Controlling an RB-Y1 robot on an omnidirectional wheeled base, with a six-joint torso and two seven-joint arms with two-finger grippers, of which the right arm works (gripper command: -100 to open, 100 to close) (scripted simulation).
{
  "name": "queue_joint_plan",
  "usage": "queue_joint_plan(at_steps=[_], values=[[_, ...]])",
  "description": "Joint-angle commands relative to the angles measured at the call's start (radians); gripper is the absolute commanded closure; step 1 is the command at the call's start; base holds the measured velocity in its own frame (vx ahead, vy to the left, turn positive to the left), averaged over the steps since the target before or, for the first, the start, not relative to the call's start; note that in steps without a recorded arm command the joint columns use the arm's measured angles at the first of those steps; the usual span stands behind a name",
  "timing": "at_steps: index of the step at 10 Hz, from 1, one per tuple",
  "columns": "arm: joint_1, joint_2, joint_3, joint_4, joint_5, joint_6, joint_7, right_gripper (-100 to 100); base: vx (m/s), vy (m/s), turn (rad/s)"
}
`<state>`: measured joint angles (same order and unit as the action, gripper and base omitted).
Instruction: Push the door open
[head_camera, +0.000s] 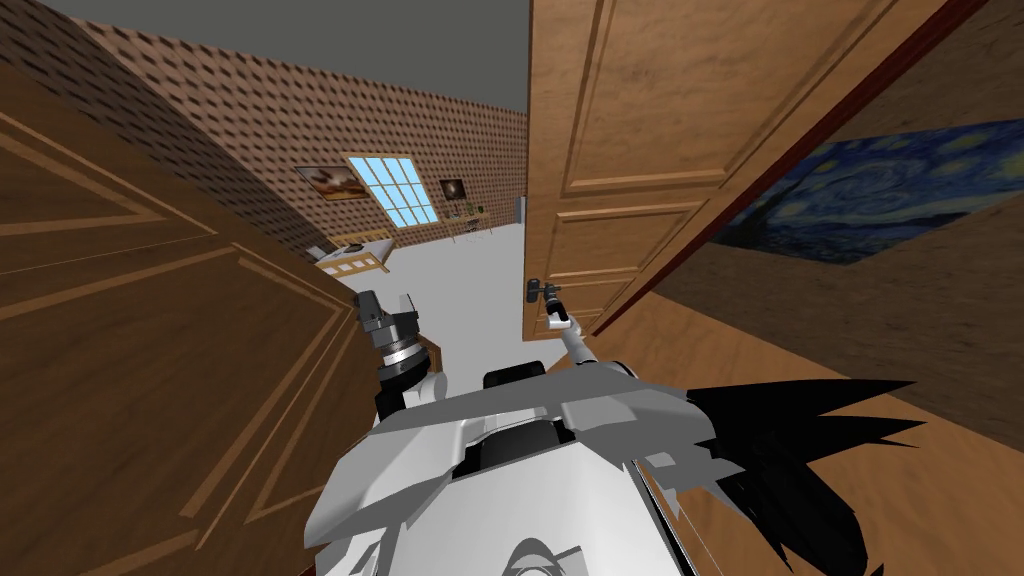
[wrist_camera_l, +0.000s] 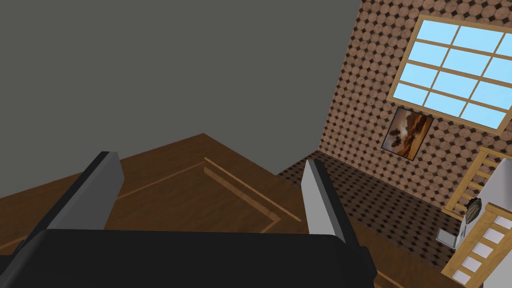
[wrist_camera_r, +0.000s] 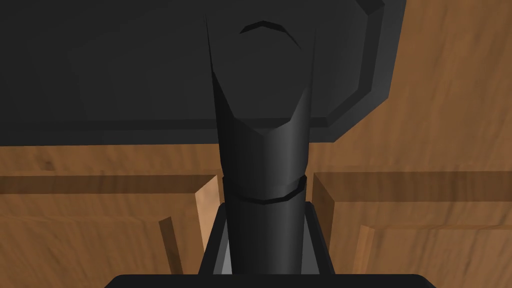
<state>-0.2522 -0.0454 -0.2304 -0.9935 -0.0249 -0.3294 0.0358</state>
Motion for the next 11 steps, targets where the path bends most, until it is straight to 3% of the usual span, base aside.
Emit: queue_joint_plan(at_steps=[1, 3, 11], values=[[-0.002, 0.008, -0.007, -0.005, -0.002, 0.000, 0.002, 100, 0.137, 0.086, -0.058], [0.003, -0.009, -0.025, -0.007, -0.005, 0.000, 0.005, 100, 0.085, 0.026, -0.043], [0.011, -0.041, -0.103, -0.012, -0.019, 0.001, 0.022, 100, 0.190, 0.051, -0.046]])
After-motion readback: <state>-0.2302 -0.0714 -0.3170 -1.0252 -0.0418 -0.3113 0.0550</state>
